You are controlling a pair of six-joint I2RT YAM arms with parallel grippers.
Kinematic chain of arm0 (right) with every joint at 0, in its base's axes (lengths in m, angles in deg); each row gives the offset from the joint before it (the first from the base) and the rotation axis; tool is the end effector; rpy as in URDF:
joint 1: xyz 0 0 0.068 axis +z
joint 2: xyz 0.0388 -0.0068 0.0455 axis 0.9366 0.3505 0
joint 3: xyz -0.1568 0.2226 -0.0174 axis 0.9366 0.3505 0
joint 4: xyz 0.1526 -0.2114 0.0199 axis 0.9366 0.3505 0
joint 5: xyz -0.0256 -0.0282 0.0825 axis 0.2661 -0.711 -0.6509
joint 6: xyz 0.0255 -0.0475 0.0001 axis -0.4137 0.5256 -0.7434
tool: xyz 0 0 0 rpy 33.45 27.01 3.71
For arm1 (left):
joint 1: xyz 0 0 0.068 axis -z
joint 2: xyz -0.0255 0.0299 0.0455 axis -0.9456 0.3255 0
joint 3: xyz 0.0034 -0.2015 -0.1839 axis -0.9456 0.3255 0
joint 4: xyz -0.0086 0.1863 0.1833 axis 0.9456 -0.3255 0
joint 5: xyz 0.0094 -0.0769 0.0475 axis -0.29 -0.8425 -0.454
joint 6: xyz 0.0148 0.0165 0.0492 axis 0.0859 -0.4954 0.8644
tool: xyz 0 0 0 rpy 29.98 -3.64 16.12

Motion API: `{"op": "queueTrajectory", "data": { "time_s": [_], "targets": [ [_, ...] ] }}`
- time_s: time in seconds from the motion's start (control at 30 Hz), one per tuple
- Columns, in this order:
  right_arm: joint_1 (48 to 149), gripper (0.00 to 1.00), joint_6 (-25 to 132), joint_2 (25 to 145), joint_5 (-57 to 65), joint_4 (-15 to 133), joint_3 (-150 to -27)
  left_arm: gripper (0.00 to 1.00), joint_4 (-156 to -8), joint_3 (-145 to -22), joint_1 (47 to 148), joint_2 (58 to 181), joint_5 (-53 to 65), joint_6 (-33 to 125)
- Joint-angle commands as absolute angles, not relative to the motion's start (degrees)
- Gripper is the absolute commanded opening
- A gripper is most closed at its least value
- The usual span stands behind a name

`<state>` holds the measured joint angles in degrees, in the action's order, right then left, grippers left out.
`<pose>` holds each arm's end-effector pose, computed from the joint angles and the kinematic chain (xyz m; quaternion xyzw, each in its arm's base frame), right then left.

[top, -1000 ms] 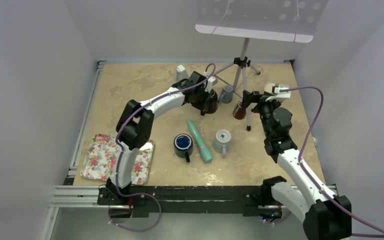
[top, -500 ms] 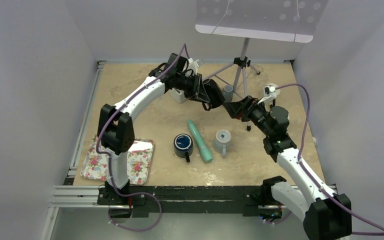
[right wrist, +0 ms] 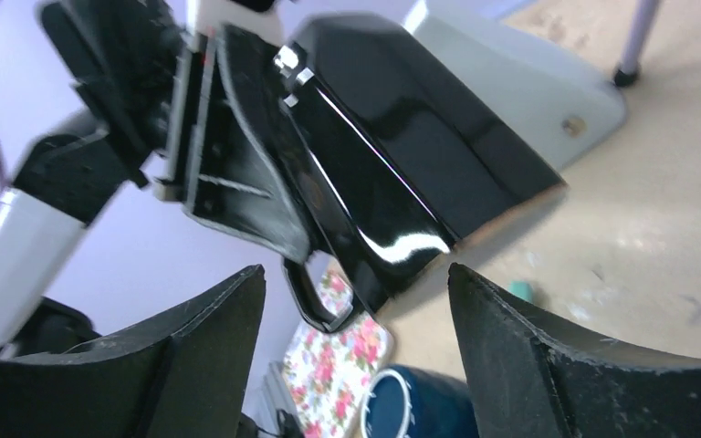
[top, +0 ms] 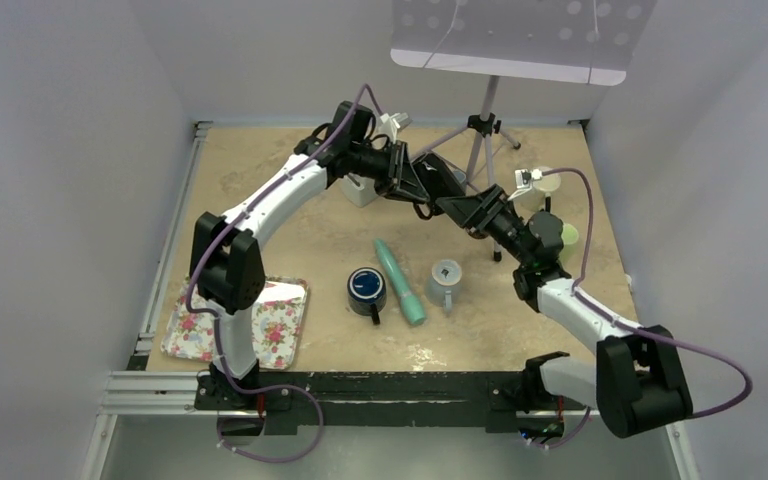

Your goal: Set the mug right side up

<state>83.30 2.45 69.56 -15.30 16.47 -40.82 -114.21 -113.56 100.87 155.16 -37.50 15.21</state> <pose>0.2361 0.0748 0.2585 0.0911 0.6776 0.5471 0.4829 0.3683 -0.2438 0.3217 0.1003 0.8276 -0.5458 0.0845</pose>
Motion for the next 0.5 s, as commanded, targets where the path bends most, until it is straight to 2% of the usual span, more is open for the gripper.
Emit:
{"op": "queueTrajectory", "data": {
  "time_s": [0.0,0.1,0.17,0.23,0.3,0.37,0.4,0.43,0.47],
  "targets": [
    [83.3,0.73,-5.0,73.7,-16.2,-4.0,-40.6,0.00,-107.5,-112.5,101.8,151.9,-43.2,12.0],
    [83.3,0.63,-5.7,76.9,-16.2,-7.6,-43.1,0.00,-104.8,-109.8,102.1,151.6,-44.2,9.9],
    [83.4,0.52,-5.8,78.3,-15.6,-8.5,-44.6,0.00,-103.2,-109.2,102.2,151.7,-44.7,9.1],
    [83.4,0.29,-5.0,79.2,-15.4,-8.8,-46.0,0.00,-102.7,-108.9,102.1,151.7,-44.9,9.0],
    [83.4,0.00,-3.5,79.4,-15.3,-7.4,-47.3,0.00,-102.5,-108.1,102.1,151.7,-45.0,9.0],
    [83.4,0.00,-0.3,78.8,-14.3,-3.6,-48.5,0.00,-103.8,-107.5,101.6,151.5,-44.1,10.4],
    [83.4,0.00,2.0,77.8,-13.4,1.5,-49.0,0.13,-105.7,-107.3,101.2,151.5,-43.6,11.8],
    [83.4,0.00,6.2,76.9,-11.8,5.7,-49.9,0.33,-107.9,-107.4,100.8,151.3,-42.7,14.9],
    [83.6,0.00,8.1,76.0,-10.8,9.4,-50.6,0.48,-110.1,-107.6,100.3,151.1,-41.5,16.6]
  ]
}}
